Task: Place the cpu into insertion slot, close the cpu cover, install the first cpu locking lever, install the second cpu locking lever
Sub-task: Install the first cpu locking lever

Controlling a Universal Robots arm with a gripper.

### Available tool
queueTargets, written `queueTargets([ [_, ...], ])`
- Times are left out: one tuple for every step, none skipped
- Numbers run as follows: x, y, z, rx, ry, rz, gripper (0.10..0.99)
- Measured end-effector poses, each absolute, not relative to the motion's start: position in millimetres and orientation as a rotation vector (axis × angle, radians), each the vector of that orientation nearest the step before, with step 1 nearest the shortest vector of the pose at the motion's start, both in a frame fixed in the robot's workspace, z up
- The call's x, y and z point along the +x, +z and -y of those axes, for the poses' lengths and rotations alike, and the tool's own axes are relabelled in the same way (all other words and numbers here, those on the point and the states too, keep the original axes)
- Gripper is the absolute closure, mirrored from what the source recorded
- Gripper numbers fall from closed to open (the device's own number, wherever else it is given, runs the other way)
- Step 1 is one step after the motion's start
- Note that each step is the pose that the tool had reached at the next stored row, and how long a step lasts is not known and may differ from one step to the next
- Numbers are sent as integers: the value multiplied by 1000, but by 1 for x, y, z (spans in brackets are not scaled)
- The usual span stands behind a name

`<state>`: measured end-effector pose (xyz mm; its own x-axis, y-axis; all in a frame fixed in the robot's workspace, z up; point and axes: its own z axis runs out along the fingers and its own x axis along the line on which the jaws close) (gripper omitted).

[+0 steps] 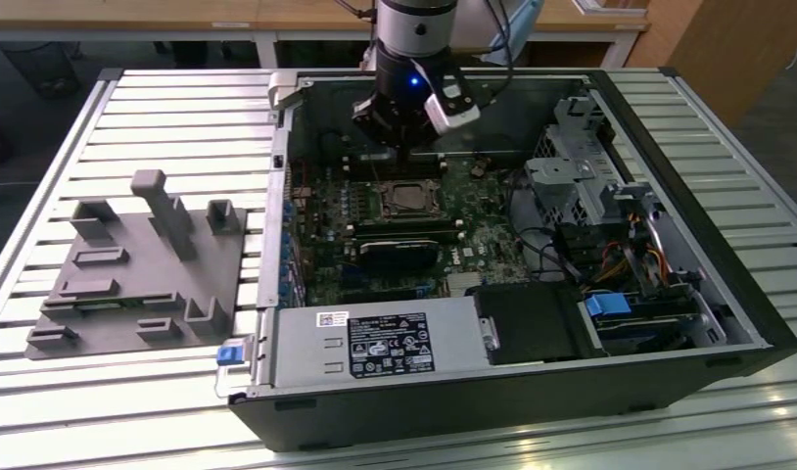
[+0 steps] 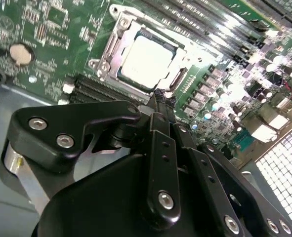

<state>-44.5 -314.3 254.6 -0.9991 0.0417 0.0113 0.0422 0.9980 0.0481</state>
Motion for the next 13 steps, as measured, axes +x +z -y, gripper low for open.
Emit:
queueTargets([
  [-45, 255, 314, -56, -88, 3129, 965],
  [-45, 255, 314, -48, -100, 3129, 965],
  [-44, 255, 314, -39, -110, 3129, 965],
  [-45, 255, 314, -29, -115, 3128, 965],
  [-45, 255, 314, -21, -116, 3128, 965],
  [-46, 254, 314, -15, -117, 3129, 965],
  [-47, 254, 314, -11, -118, 3129, 965],
  [-48, 254, 314, -8, -119, 3129, 965],
  [-50, 255, 314, -7, -119, 3130, 965],
  [-52, 254, 314, -6, -119, 3131, 965],
  [-55, 254, 314, -6, -120, 3133, 965],
  [-57, 254, 314, -5, -120, 3134, 965],
  [-60, 254, 314, -5, -120, 3136, 965],
])
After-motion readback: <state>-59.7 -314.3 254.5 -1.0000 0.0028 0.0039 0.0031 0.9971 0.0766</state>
